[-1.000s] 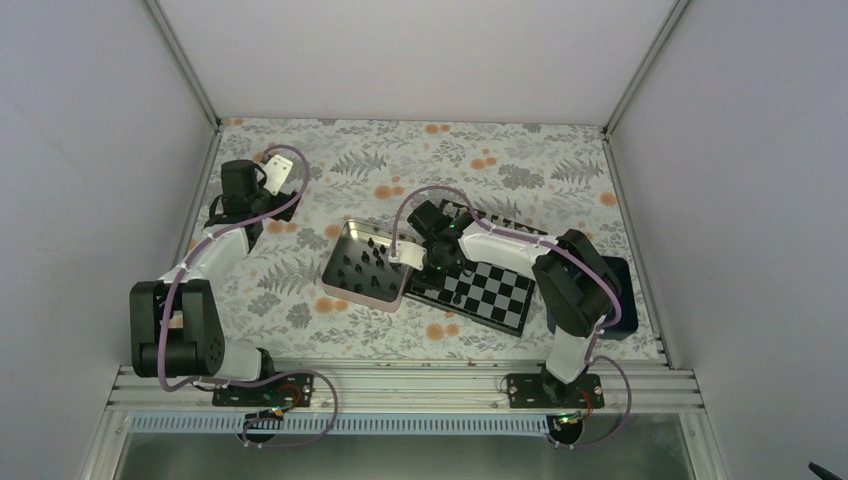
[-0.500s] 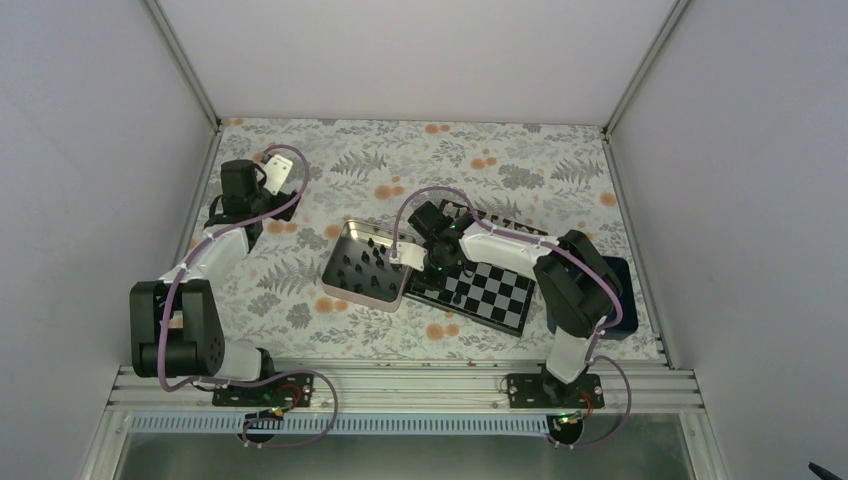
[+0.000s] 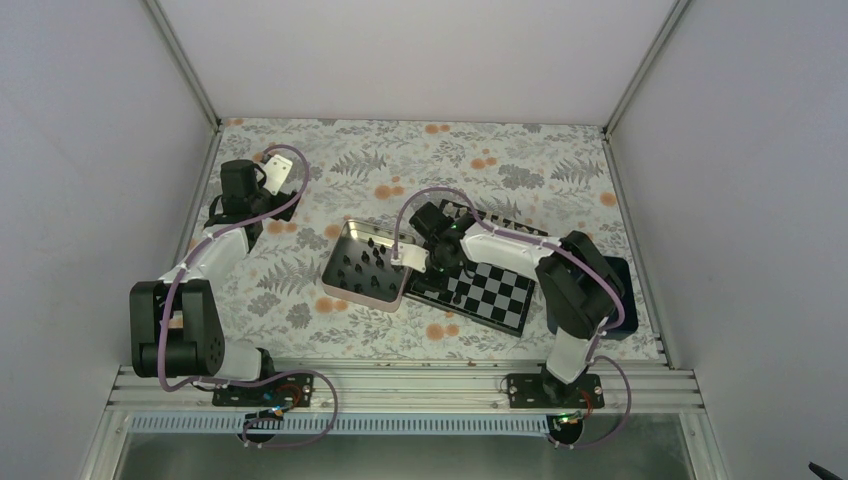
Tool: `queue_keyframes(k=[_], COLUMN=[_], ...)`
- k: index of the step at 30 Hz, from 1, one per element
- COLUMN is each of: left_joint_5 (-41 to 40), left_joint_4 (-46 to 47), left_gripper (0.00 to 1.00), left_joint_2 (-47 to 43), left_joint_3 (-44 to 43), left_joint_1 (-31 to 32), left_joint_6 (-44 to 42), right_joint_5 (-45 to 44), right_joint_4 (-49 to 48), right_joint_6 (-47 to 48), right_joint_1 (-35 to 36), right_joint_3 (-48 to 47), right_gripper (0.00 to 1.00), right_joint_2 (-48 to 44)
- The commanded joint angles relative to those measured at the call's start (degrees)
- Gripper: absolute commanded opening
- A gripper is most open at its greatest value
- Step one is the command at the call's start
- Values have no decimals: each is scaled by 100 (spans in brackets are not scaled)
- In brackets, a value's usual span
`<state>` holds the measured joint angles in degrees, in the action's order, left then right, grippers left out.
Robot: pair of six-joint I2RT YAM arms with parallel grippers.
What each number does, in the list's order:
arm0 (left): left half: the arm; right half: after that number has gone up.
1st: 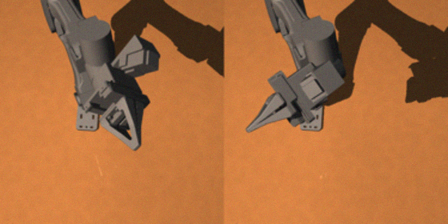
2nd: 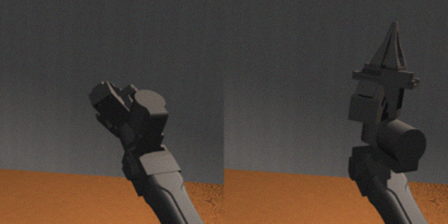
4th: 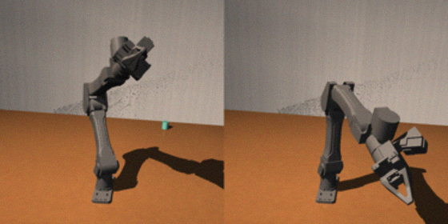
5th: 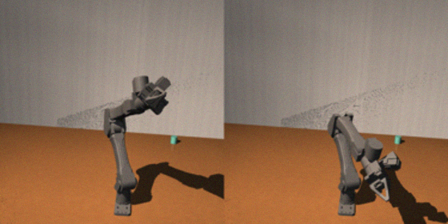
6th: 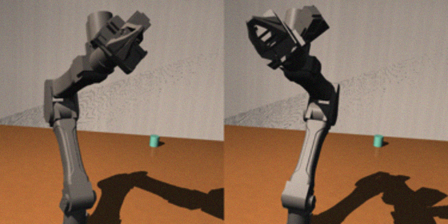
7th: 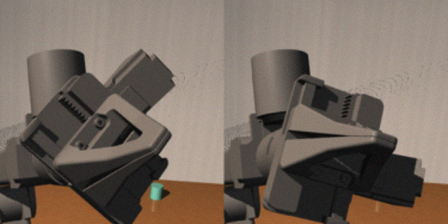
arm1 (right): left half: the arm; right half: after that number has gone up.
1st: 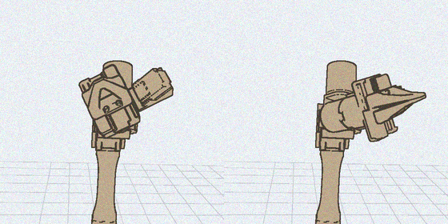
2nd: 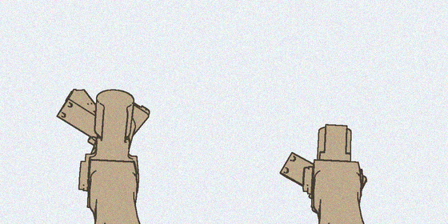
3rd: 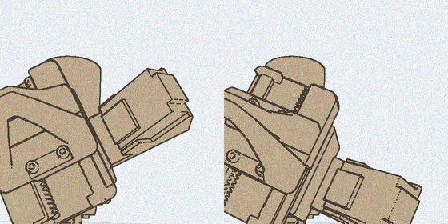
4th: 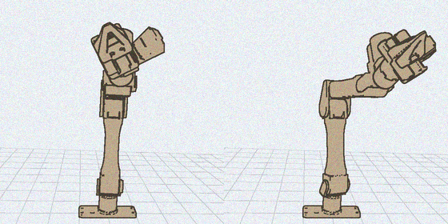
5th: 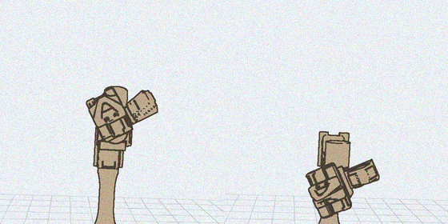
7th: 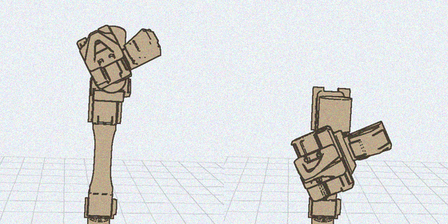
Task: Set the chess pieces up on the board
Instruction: Place the chess piece on the chessboard.
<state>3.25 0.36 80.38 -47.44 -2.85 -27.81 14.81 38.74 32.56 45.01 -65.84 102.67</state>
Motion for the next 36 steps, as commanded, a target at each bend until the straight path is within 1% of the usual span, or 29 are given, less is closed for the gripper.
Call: queue_keyframes(k=[1,7,9,12,19,26,29,36], left_joint_5=[65,53,53,43,60,85,101,114], left_joint_4=[95,105,105,99,96,123,106,104], left_gripper=[100,100,100,100,100,100,100,100], left_joint_2=[-14,-1,0,-13,-13,11,1,2], left_joint_3=[25,17,15,16,13,23,7,33], left_joint_1=[-47,-49,-49,-49,-57,-58,-58,-60], left_joint_6=[22,13,14,13,-3,-3,-5,-20], right_joint_5=[97,116,227,276,185,107,125,116], right_joint_4=[188,255,271,334,500,432,329,182], right_joint_6=[30,-23,-57,-61,-37,-61,-78,-23], right_joint_1=[68,66,67,69,68,69,68,69], right_joint_3=[54,-4,-93,-185,-236,-20,5,19], right_gripper=[14,22,23,20,23,30,35,36], right_joint_2=[-300,-532,-586,-559,-626,-687,-687,-444])
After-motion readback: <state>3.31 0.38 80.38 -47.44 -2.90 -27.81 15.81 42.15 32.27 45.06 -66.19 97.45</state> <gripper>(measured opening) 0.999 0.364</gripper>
